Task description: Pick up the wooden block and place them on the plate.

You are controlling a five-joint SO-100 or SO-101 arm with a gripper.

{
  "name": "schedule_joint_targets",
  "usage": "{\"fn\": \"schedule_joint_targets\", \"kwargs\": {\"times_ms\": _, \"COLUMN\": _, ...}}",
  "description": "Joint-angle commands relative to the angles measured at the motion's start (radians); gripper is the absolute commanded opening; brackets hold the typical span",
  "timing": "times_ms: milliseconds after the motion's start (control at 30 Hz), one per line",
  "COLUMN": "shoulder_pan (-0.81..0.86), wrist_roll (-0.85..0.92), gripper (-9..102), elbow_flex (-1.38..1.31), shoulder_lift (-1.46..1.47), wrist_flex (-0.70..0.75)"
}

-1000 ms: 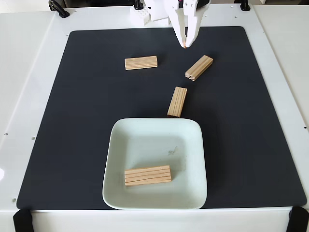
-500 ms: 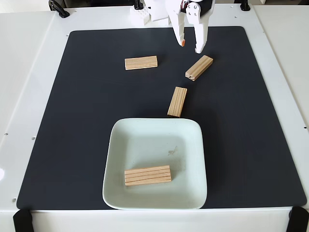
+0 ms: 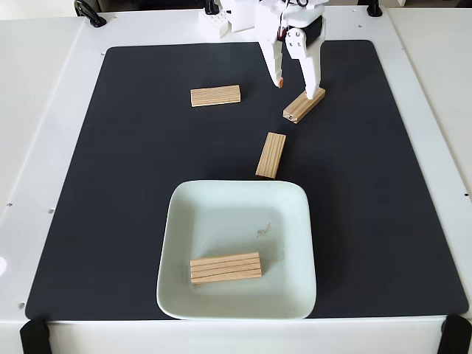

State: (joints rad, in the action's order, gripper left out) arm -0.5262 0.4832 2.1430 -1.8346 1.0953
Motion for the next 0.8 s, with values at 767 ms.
{"fn": "schedule_joint_targets", "kwargs": {"times_ms": 767, "shoulder_pan": -0.049, "wrist_roll": -0.008, "gripper": 10, "elbow_flex": -0.006, "shoulder_lift": 0.167, "wrist_flex": -0.183}}
